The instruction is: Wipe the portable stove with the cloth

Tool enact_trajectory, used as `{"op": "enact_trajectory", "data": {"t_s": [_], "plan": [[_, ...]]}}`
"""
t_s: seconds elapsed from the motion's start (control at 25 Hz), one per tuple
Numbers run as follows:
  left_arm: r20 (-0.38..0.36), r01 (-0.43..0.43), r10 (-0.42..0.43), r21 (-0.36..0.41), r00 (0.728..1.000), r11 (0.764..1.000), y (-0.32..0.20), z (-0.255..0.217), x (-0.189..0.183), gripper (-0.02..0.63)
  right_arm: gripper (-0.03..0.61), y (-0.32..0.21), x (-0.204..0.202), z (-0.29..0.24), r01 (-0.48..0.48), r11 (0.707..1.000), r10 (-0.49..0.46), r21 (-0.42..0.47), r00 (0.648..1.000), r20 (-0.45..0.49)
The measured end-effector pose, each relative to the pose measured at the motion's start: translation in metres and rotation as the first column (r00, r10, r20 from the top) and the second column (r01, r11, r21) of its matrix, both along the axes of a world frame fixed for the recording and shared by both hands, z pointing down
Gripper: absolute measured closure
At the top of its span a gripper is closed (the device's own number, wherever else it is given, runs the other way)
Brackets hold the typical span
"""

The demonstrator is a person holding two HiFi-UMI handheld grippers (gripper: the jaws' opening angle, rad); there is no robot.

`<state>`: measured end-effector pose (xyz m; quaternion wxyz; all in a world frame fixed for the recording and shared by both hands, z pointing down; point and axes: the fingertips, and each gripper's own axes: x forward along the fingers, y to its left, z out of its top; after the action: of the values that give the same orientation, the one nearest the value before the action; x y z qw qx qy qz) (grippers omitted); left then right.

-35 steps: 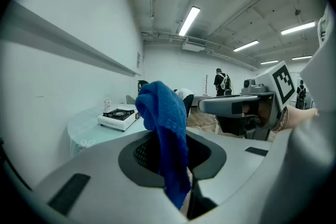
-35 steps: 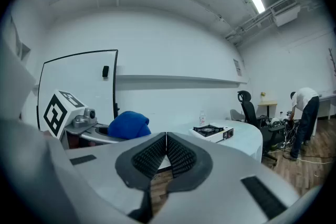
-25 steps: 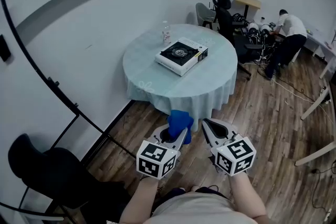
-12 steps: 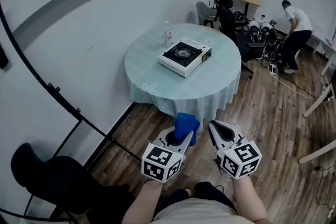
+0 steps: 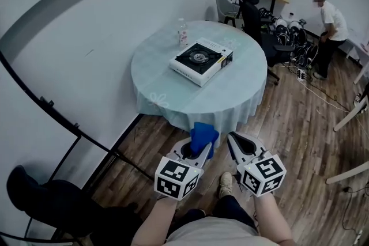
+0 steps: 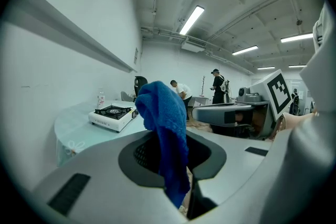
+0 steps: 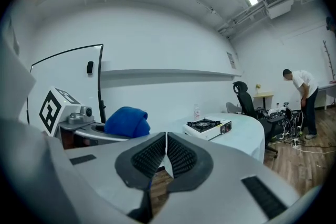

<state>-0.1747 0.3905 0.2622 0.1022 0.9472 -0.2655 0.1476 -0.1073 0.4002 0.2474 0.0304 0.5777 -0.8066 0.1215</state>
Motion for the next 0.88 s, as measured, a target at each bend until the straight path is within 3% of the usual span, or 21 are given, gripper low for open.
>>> {"op": "enact_trajectory", "data": {"t_s": [0.48, 0.88], "plan": [[-0.016, 0.095, -0.095, 0.002, 0.995, 0.996, -0.096, -0.005, 0.091, 0.523, 0.554, -0.099, 0.093, -0.009, 0.082, 0.997, -0.081, 0.009, 0.996, -0.028], [-0.032, 0.129, -0.129, 0.003, 0.991, 0.992, -0.136, -0.006, 0.146, 0.523, 0.554, -0.135, 0.149, 0.000, 0.102, 0.995, -0.102, -0.002, 0.994, -0.041]]}}
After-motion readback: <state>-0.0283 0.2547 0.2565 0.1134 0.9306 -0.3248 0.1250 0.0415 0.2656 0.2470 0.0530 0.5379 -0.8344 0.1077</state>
